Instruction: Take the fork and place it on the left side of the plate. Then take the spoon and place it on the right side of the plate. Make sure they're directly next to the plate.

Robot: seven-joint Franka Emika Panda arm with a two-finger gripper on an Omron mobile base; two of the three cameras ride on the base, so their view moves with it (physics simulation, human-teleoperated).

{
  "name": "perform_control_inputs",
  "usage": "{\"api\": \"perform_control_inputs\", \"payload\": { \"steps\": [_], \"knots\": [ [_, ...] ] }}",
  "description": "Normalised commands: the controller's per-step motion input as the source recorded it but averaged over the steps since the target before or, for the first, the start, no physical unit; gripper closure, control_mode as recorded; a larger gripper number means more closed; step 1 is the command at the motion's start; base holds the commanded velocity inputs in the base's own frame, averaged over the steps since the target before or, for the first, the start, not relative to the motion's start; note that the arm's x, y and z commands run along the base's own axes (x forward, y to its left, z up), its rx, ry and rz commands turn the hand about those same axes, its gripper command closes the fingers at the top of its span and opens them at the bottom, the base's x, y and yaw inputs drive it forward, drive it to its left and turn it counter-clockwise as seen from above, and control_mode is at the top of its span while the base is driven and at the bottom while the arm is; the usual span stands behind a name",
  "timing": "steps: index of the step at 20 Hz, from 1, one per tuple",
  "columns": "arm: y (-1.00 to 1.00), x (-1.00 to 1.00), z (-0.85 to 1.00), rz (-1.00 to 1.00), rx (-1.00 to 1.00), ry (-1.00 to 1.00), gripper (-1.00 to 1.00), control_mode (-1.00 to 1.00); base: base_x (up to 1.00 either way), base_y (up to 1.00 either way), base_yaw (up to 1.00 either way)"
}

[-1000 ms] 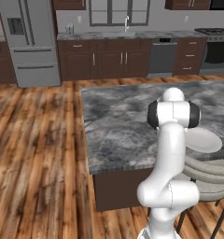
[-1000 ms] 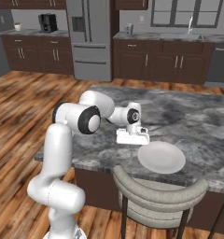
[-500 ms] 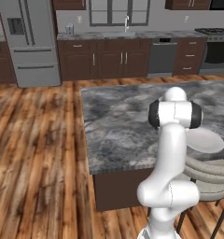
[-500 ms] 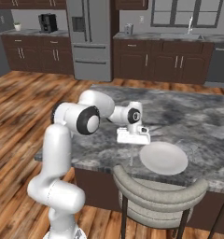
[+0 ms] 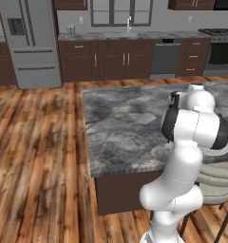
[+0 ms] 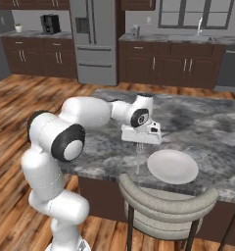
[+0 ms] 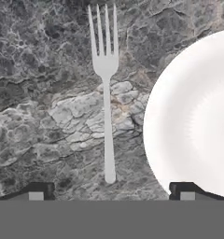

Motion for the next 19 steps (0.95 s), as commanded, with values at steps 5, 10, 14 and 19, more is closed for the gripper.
{"api": "perform_control_inputs", "payload": {
  "steps": [5, 10, 14, 19],
  "knots": [
    [0.00, -1.00, 1.00, 0.02, -0.04, -0.74, -1.00, -1.00, 0.00, 0.00, 0.00],
    [0.00, -1.00, 1.00, 0.00, -0.07, -0.64, -1.00, -1.00, 0.00, 0.00, 0.00],
    [-0.02, -1.00, 1.00, 0.00, -0.05, -0.31, -1.00, -1.00, 0.00, 0.00, 0.00],
    [-0.01, -0.99, 1.00, 0.00, -0.07, -0.06, -1.00, -1.00, 0.00, 0.00, 0.00]
  ]
}}
